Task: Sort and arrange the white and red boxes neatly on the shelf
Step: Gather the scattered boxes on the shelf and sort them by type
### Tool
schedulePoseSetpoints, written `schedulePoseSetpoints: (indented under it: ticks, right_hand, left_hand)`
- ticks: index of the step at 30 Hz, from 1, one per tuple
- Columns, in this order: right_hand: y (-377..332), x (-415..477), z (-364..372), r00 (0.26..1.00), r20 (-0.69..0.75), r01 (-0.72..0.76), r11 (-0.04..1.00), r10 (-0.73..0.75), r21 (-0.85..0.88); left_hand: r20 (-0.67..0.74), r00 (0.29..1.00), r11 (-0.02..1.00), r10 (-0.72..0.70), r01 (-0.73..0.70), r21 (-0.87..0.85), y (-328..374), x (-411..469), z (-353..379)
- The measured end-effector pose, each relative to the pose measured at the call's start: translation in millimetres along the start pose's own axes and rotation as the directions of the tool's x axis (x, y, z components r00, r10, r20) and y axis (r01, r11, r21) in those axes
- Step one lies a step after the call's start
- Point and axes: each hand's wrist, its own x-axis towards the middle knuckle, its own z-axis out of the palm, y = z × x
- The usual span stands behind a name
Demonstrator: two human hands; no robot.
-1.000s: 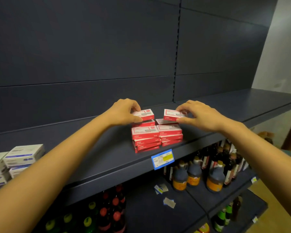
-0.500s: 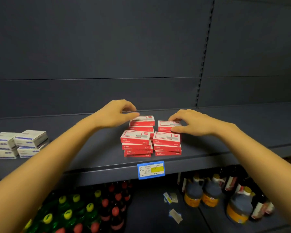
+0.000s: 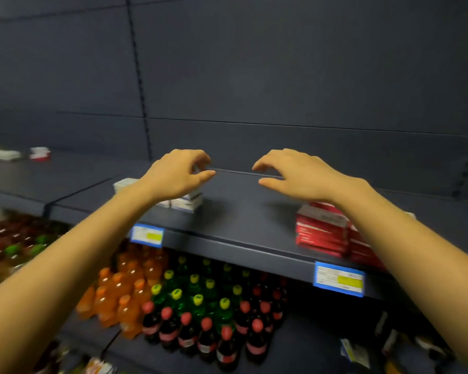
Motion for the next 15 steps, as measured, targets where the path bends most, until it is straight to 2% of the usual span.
schedulePoseSetpoints:
  ticks: [7, 11, 15]
  right_hand:
    - [-85, 78, 32, 0.977, -0.028, 0.211, 0.974, -0.209, 0.086]
    - [-136, 120, 50, 0.964, -0.039, 0.264, 0.958, -0.261, 0.115]
    - [-190, 162, 68, 0.959, -0.018, 0.28, 0.94, -0.282, 0.193]
  left_hand:
    - [-0.054, 0.964, 0.948, -0.262, 0.267, 0.173, -95, -67, -48]
    - [-0.087, 0.923, 0.9, -0.374, 0.384, 0.209, -152, -100, -74]
    - [-0.079, 0.903, 0.869, -0.422, 0.428, 0.247, -212, -122, -99]
